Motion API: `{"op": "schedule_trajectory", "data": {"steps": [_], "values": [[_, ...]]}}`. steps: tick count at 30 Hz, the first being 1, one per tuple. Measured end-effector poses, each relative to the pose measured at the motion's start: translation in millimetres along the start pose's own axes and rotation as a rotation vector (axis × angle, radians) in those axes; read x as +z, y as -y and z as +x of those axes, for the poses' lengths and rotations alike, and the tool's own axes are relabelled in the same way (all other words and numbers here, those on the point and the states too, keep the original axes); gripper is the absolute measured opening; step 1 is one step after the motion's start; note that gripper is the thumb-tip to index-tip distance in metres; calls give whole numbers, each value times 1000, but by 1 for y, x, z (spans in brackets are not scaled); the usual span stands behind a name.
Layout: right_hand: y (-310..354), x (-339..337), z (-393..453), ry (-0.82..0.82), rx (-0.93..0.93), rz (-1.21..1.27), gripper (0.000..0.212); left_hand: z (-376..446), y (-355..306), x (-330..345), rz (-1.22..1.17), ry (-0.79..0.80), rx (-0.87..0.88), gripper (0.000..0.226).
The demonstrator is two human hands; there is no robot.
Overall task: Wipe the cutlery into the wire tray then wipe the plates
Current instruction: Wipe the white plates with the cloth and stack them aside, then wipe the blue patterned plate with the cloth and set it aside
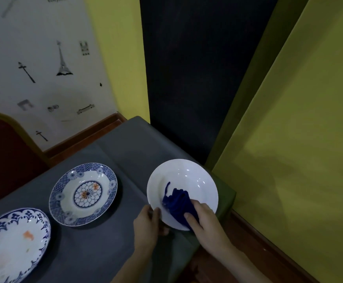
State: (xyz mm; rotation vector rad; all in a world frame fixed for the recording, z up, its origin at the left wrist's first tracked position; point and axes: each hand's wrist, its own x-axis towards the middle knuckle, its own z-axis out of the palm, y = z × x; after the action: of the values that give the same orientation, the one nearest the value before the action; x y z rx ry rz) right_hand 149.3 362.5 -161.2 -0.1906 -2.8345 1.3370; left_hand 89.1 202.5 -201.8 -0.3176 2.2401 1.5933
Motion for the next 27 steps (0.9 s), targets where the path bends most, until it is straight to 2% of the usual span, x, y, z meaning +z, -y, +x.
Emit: {"op": "schedule_trajectory", "data": {"steps": [6,11,16,20,23,25,27], "values": [[5,8,11,0,-33,-4,32,36,-7,-15,284,-102,90,25],[28,26,34,61,-96,16,33,35,12,-59,300,-81,90,31],[72,67,53,151,-188,94,23,-16,47,-134,33,-251,-8,32],[108,105,52,219,-287,124,30,-56,105,-201,-176,-581,-222,36],[136,137,47,298,-328,146,33,-70,141,-248,-313,-783,-332,29],[151,157,42,339,-348,161,32,-66,152,-272,-490,-798,-363,29],[162,173,35,381,-350,173,30,-54,154,-291,-687,-733,-349,34]]}}
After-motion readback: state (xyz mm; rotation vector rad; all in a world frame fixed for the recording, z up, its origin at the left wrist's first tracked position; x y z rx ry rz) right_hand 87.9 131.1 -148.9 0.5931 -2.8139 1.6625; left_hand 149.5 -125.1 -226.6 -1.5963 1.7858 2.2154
